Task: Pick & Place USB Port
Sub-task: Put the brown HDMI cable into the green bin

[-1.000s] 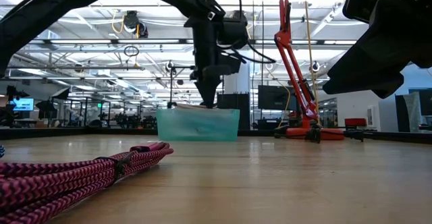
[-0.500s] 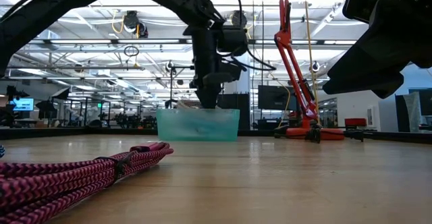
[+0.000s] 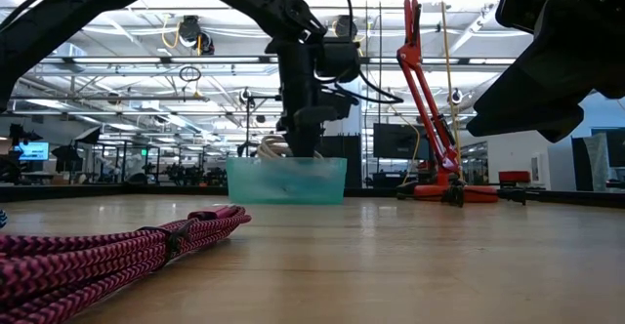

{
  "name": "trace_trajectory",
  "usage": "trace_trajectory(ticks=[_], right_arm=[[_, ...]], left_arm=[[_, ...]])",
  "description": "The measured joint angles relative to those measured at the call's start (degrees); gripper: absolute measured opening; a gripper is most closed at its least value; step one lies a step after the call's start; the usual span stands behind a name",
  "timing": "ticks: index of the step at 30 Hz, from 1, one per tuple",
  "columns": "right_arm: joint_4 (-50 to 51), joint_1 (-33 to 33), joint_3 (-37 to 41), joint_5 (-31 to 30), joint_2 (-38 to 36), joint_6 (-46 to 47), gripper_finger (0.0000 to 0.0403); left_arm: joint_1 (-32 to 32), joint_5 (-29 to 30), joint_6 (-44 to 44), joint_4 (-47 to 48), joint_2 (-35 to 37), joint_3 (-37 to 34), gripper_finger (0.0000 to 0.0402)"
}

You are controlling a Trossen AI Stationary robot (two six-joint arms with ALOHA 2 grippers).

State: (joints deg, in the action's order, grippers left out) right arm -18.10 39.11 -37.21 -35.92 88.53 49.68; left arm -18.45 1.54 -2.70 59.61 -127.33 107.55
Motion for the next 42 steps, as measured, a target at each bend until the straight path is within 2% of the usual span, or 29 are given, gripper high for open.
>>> trace_trajectory(ticks=[8,23,27,37,42], right_arm=[[0.02,0.00,0.00,-0.03,0.00,-0.49,0.0132],[0.00,0.00,0.00,0.00,0.00,-0.39,0.0132],[0.39,0.00,0.00,0.11,0.00,0.17,0.0132],[0.76,0.39,0.00,0.15,0.00,0.65,0.0132],[1.36,0.37,0.00,0.15,0.00,0.67,0.0132]], left_arm=[[1.18,-1.57,-0.21,-0.24,-0.07,1.68,0.0000],[1.12,7.91,-0.36,6.72,-0.07,10.08,0.0000],[-0.43,8.35,0.46,7.45,-0.07,10.29,0.0000],[-8.11,2.77,2.43,8.31,-0.07,10.29,0.0000],[-9.78,-0.15,1.69,7.34,-0.07,9.71,0.0000]])
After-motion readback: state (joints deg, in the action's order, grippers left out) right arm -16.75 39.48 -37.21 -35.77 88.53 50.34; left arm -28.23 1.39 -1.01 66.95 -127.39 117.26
